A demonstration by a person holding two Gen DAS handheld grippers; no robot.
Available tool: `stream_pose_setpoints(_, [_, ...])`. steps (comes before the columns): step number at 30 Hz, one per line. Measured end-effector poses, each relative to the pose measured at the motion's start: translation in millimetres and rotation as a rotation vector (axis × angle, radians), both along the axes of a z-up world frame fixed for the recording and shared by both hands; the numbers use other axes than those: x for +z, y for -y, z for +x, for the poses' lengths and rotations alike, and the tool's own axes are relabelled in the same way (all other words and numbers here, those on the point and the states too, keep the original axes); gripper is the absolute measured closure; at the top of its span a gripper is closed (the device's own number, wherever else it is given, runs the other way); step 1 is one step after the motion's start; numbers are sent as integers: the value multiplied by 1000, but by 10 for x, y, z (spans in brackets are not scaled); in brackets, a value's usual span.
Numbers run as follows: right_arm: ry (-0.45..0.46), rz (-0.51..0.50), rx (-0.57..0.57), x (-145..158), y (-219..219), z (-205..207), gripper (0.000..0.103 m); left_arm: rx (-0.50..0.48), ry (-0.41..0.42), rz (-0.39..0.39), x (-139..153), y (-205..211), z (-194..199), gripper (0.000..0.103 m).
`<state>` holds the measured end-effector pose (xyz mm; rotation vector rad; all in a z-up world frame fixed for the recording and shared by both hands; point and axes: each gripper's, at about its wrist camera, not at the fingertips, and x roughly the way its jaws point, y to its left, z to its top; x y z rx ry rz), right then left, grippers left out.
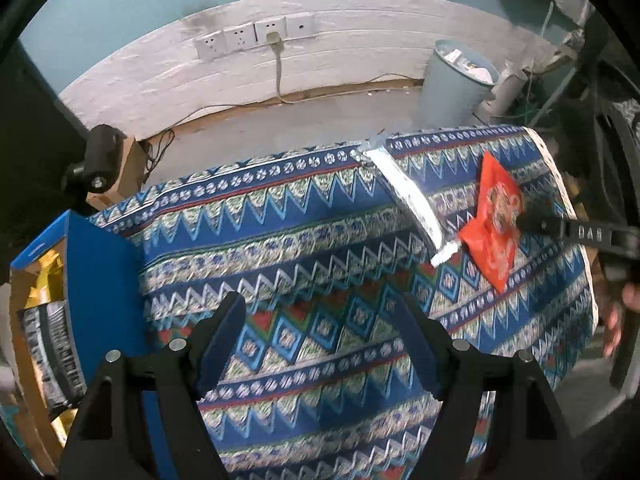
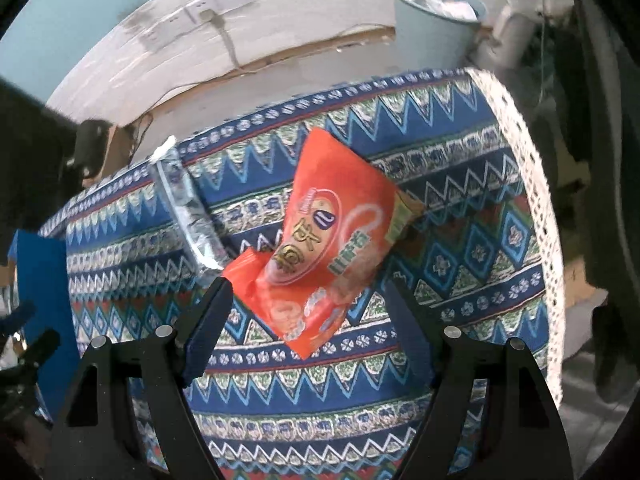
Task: Organize snacks
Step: 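Grasp the red bag with the right tool while the left tool grasps the silver bar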
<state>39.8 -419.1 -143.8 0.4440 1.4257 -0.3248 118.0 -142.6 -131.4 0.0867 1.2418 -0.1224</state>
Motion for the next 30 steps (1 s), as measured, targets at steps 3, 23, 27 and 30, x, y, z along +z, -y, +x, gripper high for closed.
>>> stream_pose_setpoints(3, [-11, 15, -40, -126, 61, 13, 26, 34, -17, -20, -116, 56, 147, 25])
stream_pose_setpoints(23, [-100, -5, 13, -591, 141, 64, 25, 157, -124, -186, -636, 329, 805, 21])
stream_pose_setpoints(27, [-117, -70, 136, -545, 62, 37, 26, 181, -160, -230, -758, 390, 826, 21])
stream_pose_setpoints(30, [-128, -108, 202, -517, -45, 29, 29, 180, -191, -255, -842, 500, 824, 21])
